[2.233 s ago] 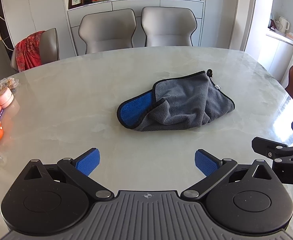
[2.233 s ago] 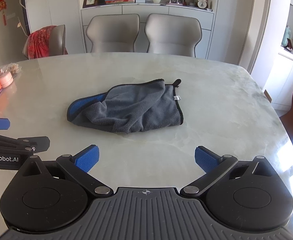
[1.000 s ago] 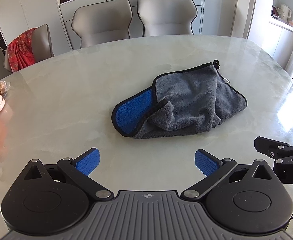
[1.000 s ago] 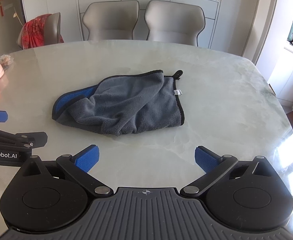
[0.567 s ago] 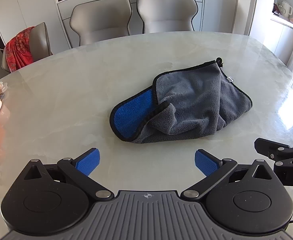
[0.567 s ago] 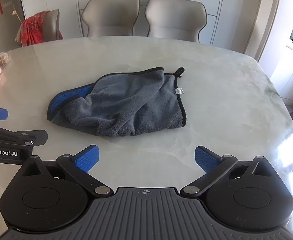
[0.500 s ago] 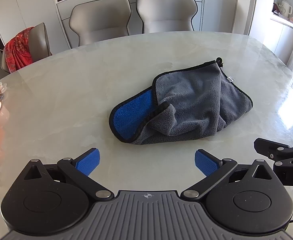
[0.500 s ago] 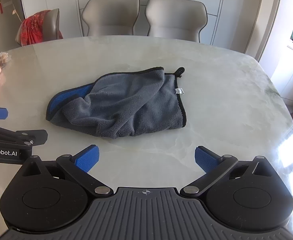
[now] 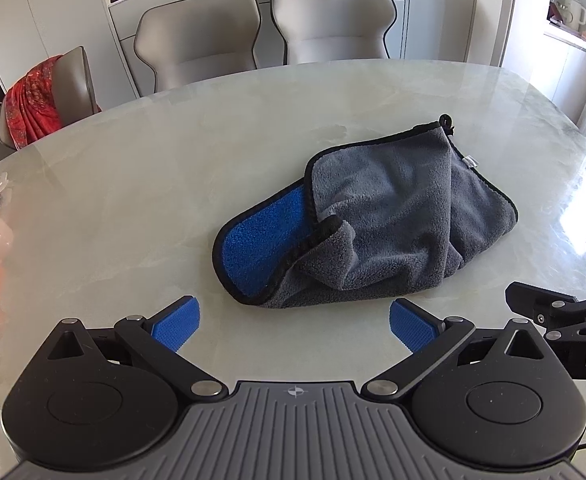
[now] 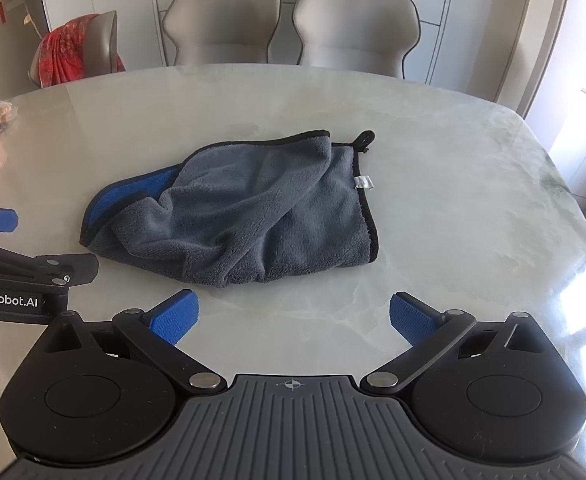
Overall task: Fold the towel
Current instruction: 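Move both grippers toward the crumpled grey towel on the table, then grasp the towel edge near the black loop with the left gripper while the right gripper grasps the adjacent edge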
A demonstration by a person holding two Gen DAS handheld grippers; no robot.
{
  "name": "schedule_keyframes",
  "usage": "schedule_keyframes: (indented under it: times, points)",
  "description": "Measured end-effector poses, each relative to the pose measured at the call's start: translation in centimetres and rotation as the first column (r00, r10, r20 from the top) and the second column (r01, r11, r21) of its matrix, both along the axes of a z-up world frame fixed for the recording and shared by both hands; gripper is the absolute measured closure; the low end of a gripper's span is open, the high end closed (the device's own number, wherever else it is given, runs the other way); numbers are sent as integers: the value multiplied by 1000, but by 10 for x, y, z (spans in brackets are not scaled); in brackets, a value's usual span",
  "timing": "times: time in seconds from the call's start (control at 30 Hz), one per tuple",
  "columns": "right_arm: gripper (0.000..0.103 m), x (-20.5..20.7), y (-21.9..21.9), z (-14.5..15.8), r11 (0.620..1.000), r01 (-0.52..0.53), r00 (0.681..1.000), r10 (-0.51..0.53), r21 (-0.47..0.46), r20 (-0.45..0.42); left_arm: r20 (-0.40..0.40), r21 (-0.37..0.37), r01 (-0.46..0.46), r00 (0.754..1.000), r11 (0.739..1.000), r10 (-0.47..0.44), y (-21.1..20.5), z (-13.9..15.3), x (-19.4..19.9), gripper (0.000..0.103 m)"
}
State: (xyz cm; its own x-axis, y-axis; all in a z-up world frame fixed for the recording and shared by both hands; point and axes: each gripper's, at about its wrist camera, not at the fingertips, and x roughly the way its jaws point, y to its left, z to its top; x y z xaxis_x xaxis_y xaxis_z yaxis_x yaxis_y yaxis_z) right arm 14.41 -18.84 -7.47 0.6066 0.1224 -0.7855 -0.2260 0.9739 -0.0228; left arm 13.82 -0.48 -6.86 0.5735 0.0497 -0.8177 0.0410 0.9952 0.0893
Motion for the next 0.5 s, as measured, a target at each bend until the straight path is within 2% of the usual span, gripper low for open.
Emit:
schedule_keyframes:
  times: [0.5]
  points:
    - [0,24,0,-12,1000,-5,1000,5,1,-18,-9,9,5,1000,1000,-5,-1,-10,22,0]
